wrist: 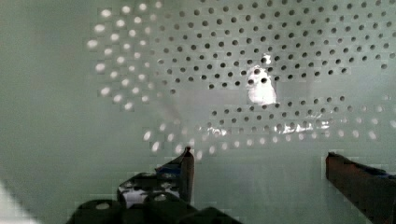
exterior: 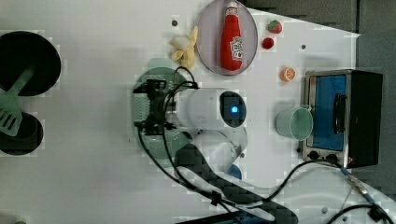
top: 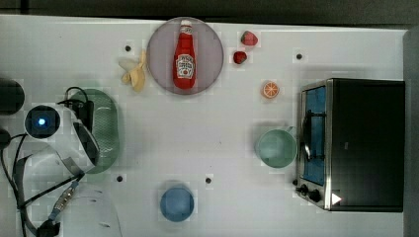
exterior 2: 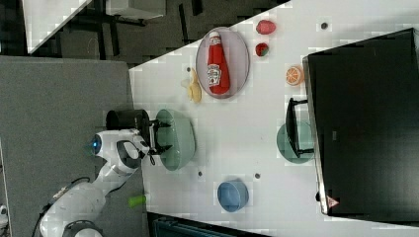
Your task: Drag strainer right to left.
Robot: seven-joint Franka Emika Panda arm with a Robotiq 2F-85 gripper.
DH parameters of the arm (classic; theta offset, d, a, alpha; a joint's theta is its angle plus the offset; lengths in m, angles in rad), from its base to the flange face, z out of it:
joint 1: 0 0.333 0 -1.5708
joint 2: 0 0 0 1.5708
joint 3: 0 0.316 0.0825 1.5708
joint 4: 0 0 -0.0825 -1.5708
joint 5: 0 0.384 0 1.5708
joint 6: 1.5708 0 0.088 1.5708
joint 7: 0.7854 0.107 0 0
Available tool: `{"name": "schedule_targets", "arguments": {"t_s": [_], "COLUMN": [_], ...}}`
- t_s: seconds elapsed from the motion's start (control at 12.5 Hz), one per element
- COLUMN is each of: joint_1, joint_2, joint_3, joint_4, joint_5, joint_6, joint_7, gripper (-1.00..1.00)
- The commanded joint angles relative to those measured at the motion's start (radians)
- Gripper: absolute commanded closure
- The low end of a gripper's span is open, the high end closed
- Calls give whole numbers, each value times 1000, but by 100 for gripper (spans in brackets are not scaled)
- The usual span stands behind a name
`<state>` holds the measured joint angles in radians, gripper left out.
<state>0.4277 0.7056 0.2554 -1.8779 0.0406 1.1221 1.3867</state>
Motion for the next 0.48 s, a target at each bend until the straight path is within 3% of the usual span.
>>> {"name": "schedule_targets", "arguments": {"t_s": [0.08,0.32,0.48], "joint_1": [34,35,26], "joint_2": [2,-51,-143], "joint_3": [3,10,8], "joint_4": [5,6,5], "joint_5": [-2,-4,-4], "joint_6": [-6,-73,-212], "joint_7": [76,44,-41], "gripper": [-100,-100,-100]}}
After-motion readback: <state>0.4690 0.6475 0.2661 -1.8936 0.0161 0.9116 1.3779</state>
